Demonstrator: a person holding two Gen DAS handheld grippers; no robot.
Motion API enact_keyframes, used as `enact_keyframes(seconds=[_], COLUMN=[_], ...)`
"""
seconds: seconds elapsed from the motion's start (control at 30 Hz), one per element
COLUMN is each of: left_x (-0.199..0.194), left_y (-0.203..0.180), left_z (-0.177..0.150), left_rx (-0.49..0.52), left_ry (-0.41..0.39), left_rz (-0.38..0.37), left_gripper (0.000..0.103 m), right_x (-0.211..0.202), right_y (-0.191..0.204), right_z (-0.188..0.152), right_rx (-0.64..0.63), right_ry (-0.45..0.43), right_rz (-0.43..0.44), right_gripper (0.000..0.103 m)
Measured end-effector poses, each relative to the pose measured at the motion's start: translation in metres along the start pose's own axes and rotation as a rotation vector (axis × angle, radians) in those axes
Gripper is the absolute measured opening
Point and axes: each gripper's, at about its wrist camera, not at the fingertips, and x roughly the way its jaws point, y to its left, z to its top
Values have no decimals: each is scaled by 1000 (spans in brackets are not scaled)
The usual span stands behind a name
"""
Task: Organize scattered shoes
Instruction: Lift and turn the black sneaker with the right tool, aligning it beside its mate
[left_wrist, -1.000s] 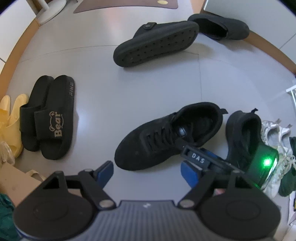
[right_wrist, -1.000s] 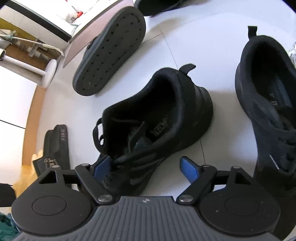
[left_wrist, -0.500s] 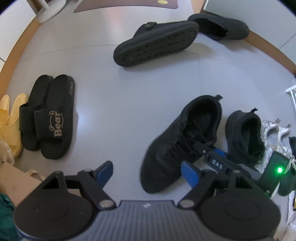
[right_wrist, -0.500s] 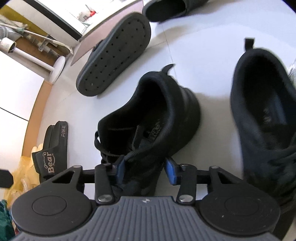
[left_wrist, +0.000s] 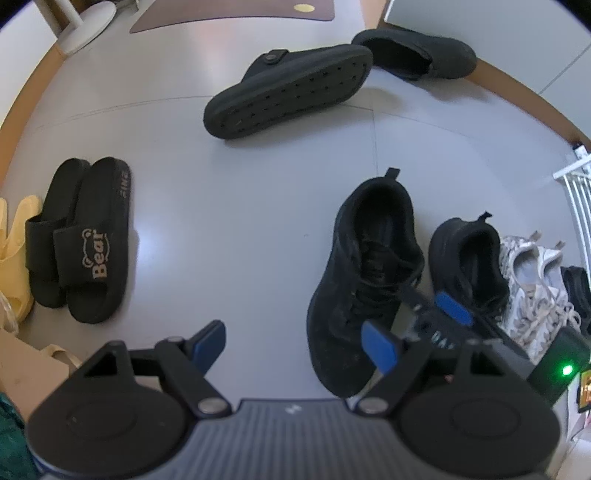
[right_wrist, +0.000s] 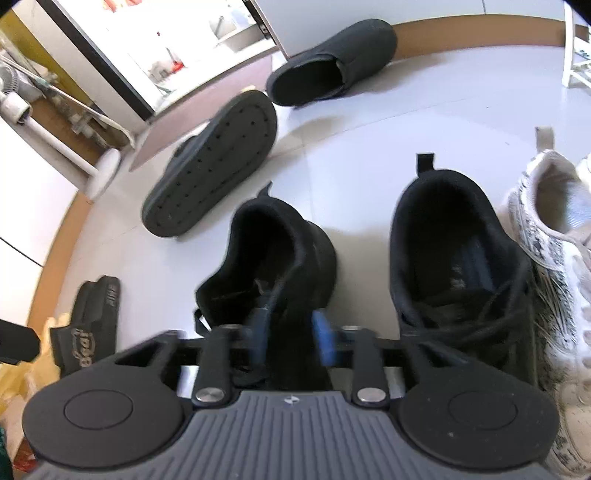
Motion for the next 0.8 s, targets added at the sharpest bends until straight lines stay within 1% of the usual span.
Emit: enact_keyframes(seconds=[0.03, 0.17, 0.3, 0.37, 0.47, 0.57, 0.8], left_x=[0, 0, -1, -1, -1, -2, -2], left_y=[2, 8, 8, 5, -1, -6, -8], left_z=[0, 1, 3, 4, 5, 6, 6], left_rx=[-5, -39, -39, -33, -13, 6, 10], left_ry=[-1, 1, -5, -7, -5, -12, -10], left_rz=[-2, -11, -10, -12, -25, -24, -11], left_gripper=[83, 83, 84, 84, 84, 84, 84], right_x=[3, 28, 50, 54, 60, 59, 54], right_y=[3, 20, 36, 40, 36, 26, 10], right_z=[-4, -22, -31, -31, -32, -33, -41], right_rx=[-19, -108, -184, -172, -155, -125, -60], right_ry=[3, 57, 87, 69, 93, 97, 125], right_rz=[-6, -25, -50, -79, -69, -51, -63], right_gripper=[87, 88, 88, 87, 82, 76, 67])
